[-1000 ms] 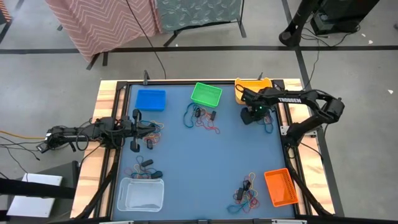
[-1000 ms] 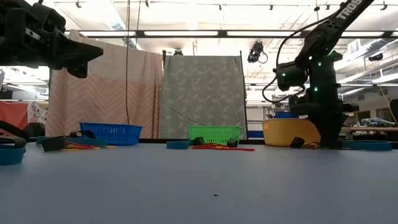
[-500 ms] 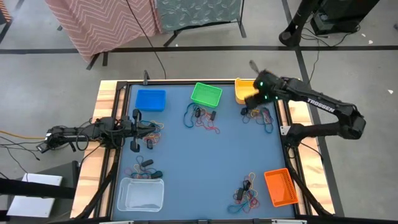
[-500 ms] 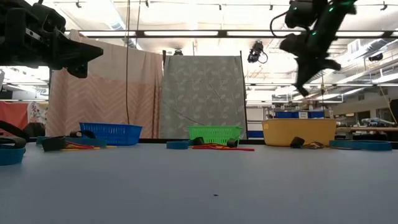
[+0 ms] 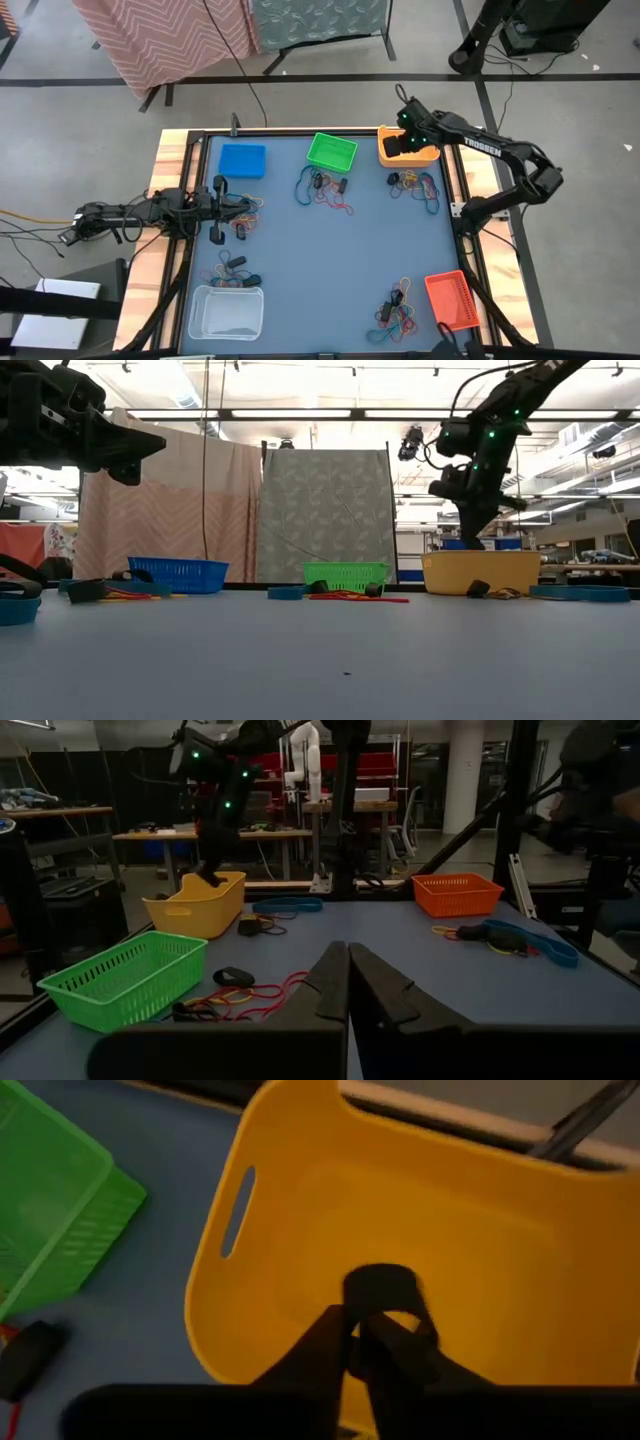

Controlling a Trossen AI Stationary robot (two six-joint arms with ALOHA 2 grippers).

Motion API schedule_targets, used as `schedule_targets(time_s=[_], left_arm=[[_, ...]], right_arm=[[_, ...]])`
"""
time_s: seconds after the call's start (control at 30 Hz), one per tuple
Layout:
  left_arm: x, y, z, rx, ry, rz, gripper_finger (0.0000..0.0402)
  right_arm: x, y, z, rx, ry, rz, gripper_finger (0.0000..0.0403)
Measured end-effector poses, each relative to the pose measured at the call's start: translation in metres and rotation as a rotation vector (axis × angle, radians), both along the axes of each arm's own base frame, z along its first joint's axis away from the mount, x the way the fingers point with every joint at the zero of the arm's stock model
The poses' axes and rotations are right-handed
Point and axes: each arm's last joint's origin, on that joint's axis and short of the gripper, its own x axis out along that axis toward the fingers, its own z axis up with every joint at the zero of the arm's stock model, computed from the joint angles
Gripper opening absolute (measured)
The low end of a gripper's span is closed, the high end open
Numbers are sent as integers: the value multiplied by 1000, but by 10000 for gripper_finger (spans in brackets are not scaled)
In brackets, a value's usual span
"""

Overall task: Sort rubber bands into baskets
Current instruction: Put the black rubber band into the yellow bin

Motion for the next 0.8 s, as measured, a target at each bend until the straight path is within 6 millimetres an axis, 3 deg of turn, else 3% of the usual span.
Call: schedule_targets(time_s=[0.27, 0.4, 0.6, 0.8], left_arm=[[0, 0, 0, 0, 0, 0, 8], [0, 0, 0, 0, 0, 0, 8], [0, 0, 0, 0, 0, 0, 8], [0, 0, 0, 0, 0, 0, 8]], right_arm=[[-8, 2, 8, -2, -19, 22, 202], [-11, 8, 19, -16, -78, 27, 249], [-18, 27, 25, 136, -143, -161, 255], [6, 59, 20, 185, -140, -208, 238]])
